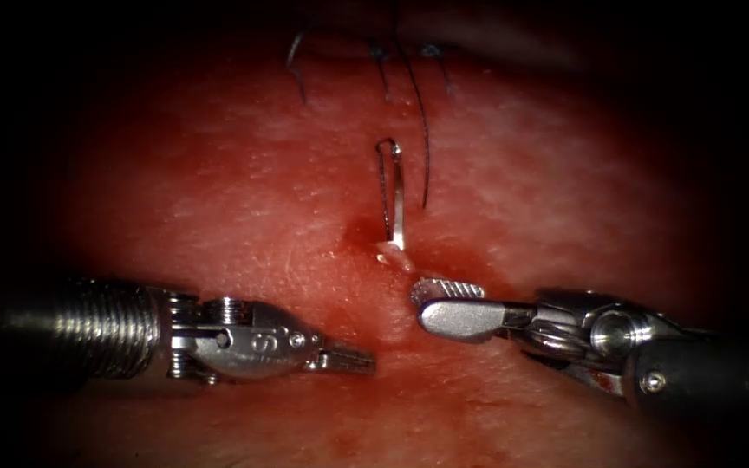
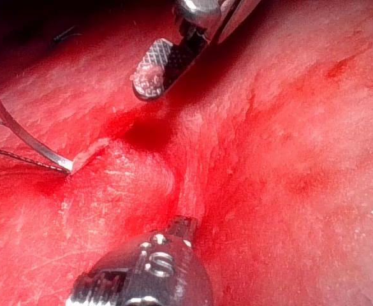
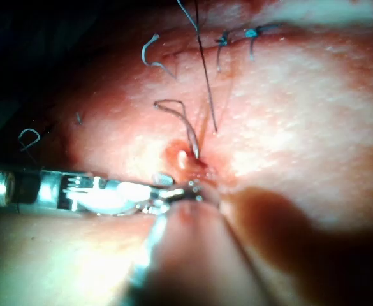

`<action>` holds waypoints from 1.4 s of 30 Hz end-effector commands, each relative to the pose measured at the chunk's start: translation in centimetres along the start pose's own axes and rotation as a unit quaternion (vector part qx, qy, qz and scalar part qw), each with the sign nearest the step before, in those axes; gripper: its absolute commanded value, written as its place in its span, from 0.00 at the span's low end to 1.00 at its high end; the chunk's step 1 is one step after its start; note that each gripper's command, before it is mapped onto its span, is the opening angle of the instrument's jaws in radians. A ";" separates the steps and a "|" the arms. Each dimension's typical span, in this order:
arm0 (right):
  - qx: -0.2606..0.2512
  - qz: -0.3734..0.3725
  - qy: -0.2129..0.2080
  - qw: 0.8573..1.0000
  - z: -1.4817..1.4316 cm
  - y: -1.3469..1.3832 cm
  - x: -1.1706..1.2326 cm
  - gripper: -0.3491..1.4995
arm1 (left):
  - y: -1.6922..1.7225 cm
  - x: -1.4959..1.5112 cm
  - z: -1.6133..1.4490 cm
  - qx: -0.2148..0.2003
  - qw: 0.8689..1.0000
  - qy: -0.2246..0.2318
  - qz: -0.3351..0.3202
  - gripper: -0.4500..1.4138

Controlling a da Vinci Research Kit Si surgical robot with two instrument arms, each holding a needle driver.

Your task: Wound Closure

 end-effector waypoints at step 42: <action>-0.091 -0.202 -0.166 0.961 0.73 1.02 0.47 0.67 | -0.03 0.13 -0.07 0.015 1.000 0.020 0.009 0.12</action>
